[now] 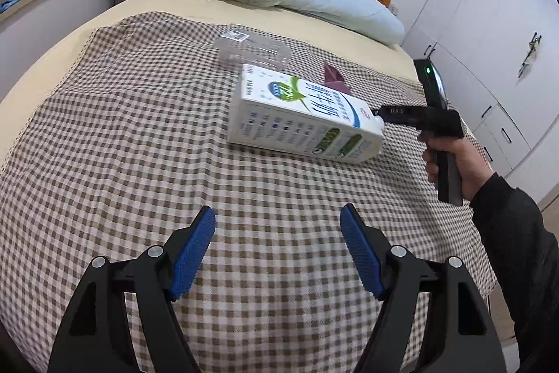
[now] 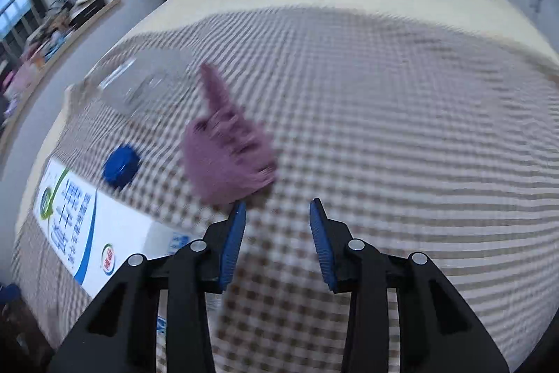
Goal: Collect trash
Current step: 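Move both tools back over the milk carton on the bed, then grasp the white milk carton with the left tool while the right tool grasps the pink cloth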
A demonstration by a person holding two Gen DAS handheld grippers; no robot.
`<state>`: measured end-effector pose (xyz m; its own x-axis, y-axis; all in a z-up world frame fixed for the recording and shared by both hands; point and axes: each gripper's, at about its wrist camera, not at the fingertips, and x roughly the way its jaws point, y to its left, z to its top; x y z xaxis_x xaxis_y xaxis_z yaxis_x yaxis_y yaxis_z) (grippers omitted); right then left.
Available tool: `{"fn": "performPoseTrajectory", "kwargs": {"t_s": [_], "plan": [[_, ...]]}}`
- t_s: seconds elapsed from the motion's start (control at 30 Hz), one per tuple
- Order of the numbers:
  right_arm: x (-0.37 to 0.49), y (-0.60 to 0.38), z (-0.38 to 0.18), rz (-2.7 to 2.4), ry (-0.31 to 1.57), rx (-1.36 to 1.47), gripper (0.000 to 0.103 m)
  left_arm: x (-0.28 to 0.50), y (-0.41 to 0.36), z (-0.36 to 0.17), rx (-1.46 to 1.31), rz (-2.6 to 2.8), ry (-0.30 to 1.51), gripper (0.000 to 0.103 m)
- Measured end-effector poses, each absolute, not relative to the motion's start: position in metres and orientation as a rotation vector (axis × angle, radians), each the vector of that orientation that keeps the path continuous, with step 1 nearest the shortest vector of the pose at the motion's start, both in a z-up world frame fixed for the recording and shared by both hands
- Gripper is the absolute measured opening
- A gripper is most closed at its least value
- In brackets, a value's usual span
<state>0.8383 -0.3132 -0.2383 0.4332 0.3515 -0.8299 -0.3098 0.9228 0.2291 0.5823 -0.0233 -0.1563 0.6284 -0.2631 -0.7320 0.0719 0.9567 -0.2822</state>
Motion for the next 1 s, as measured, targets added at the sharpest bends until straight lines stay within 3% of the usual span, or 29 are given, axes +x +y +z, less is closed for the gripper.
{"fn": "performPoseTrajectory", "kwargs": {"t_s": [0.3,0.4,0.53,0.6,0.8,0.93,0.97,1.0], "plan": [[0.715,-0.223,-0.218,0.818,1.013,0.021,0.026,0.582,0.003,-0.151,-0.257,-0.115,0.8,0.071],[0.667,-0.178,-0.211,0.953,0.98,-0.059,0.026,0.578,0.009,-0.148,-0.26,-0.096,0.789,0.076],[0.653,-0.185,-0.203,0.776,0.896,-0.128,0.028,0.573,0.006,-0.16,-0.24,-0.129,0.833,0.078],[0.654,-0.215,-0.199,0.622,0.863,-0.126,0.04,0.568,-0.002,-0.17,-0.197,-0.166,0.835,0.083],[0.656,-0.292,-0.189,0.4,0.833,-0.081,0.053,0.57,-0.022,-0.205,-0.169,-0.197,0.79,0.086],[0.659,-0.307,-0.196,0.332,0.837,-0.08,0.056,0.59,-0.03,-0.224,-0.191,-0.123,0.778,0.089],[0.663,-0.309,-0.197,0.313,0.832,-0.083,0.058,0.593,-0.03,-0.225,-0.178,-0.112,0.779,0.088],[0.668,-0.308,-0.198,0.301,0.828,-0.085,0.058,0.597,-0.029,-0.226,-0.166,-0.091,0.793,0.077]]}}
